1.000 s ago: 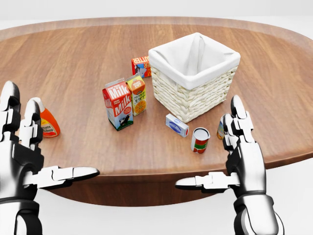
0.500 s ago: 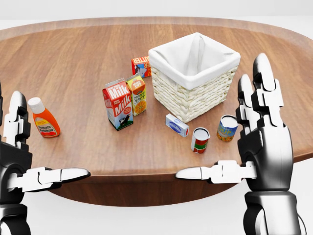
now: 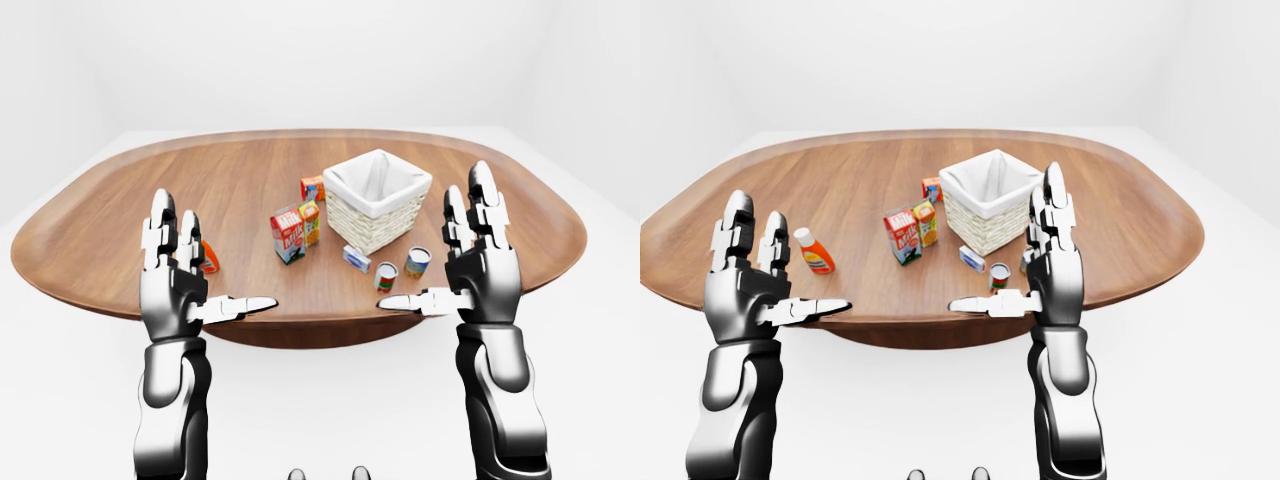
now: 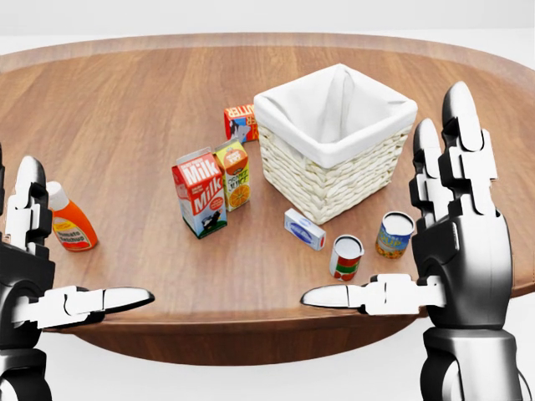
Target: Pick up the orange juice, and put it in the basket.
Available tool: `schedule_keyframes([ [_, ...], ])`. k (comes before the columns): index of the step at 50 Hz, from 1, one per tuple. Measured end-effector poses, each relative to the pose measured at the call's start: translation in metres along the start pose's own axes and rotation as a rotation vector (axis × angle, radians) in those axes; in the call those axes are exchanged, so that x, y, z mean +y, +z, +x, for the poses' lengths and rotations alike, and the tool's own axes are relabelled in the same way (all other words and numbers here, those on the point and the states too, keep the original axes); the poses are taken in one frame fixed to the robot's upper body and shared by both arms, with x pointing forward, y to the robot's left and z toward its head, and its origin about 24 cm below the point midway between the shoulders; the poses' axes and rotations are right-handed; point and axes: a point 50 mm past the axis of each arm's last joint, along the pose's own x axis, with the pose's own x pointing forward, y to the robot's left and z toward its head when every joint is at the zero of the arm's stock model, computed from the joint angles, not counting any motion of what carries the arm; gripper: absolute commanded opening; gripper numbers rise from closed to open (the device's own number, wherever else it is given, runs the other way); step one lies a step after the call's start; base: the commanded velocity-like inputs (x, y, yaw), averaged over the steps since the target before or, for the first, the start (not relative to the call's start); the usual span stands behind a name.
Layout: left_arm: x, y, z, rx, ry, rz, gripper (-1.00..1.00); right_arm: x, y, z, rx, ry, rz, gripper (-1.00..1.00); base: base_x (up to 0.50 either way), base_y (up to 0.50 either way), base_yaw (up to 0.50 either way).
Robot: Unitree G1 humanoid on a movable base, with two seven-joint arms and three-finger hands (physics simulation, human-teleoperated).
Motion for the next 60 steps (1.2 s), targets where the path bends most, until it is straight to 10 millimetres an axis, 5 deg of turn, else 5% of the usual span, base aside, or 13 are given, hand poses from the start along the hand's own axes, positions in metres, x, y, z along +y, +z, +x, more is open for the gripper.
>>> schedule_keyframes([
  [60,-0.0011,-0.0003,0.0002,0.001,-0.007,0.005,1.00,0.0024,-0.0083,-0.0049,0.044,0.024,-0.034,1.00,0.50,0.11,0.00],
])
